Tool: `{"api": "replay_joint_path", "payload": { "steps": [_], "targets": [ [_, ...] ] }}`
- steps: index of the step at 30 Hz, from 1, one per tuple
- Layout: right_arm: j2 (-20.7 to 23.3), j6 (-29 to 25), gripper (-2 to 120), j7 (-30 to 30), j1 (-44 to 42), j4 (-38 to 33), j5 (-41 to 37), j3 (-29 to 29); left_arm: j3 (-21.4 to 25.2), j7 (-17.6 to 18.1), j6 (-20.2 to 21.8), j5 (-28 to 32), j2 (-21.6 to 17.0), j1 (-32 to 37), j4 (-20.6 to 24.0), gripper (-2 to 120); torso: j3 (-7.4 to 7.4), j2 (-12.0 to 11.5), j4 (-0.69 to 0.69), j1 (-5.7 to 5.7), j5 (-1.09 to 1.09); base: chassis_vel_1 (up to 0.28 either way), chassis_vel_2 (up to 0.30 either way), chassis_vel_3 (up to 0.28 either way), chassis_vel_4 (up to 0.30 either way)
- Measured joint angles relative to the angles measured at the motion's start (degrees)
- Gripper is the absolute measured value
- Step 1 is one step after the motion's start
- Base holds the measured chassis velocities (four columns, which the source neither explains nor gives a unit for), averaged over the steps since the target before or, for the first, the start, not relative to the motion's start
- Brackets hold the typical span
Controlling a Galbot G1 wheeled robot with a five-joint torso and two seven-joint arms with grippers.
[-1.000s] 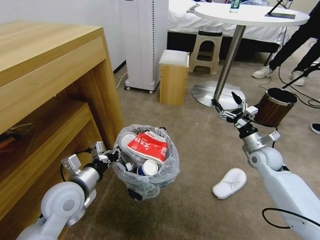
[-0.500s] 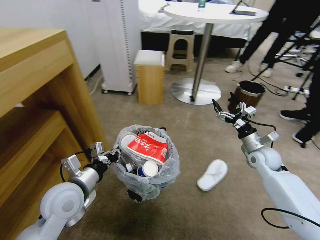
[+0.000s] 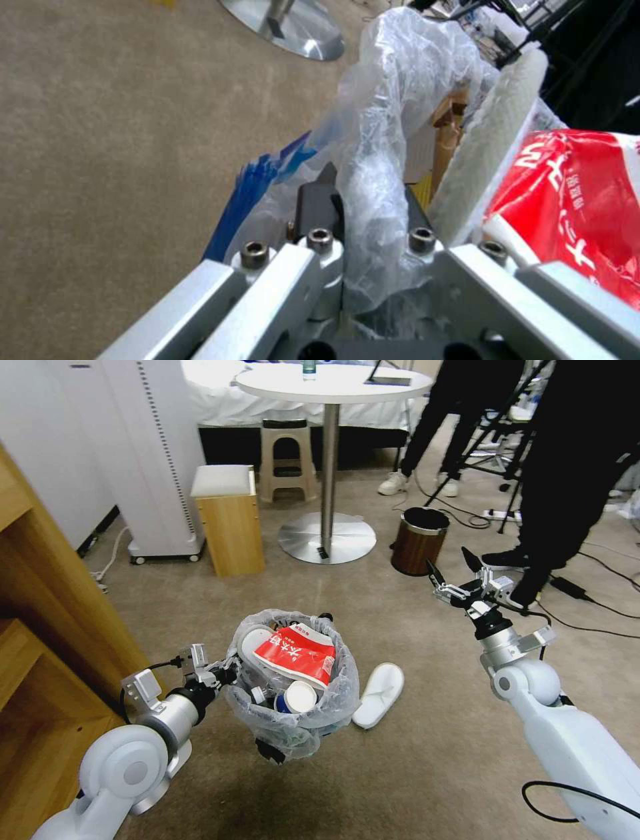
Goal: Pick up the trash bin and place the garbage on the floor into it.
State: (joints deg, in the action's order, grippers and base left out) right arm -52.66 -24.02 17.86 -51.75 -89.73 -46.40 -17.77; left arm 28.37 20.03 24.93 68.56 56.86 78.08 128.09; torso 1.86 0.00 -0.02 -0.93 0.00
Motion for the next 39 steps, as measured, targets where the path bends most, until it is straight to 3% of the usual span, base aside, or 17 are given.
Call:
{"api": "replay_joint_path", "payload": {
  "steps": [6,24,39],
  "targets": [
    [-0.4,-1.4,100,-0.6,0.1,2.4,1.8,0.4,0.7,0.0,-0.1,0.4,-0.2,0.0,0.4,3,0.00,0.0,-0.07,0.00,0.00,0.000,0.000,0.000,0.000],
    [-1.0,-4.0,100,-0.4,-2.7,4.4,4.3,1.1,4.7,0.2,-0.7,0.0,-0.4,-0.8,-0.8,3,0.00,0.0,-0.05,0.00,0.00,0.000,0.000,0.000,0.000],
    [-2.7,-5.3,100,-2.2,-14.4,0.7,7.7,-7.2,6.6,0.2,-0.9,-0.1,0.5,-1.9,-2.7,3,0.00,0.0,-0.07,0.00,-0.01,0.000,0.000,0.000,0.000]
  ]
}}
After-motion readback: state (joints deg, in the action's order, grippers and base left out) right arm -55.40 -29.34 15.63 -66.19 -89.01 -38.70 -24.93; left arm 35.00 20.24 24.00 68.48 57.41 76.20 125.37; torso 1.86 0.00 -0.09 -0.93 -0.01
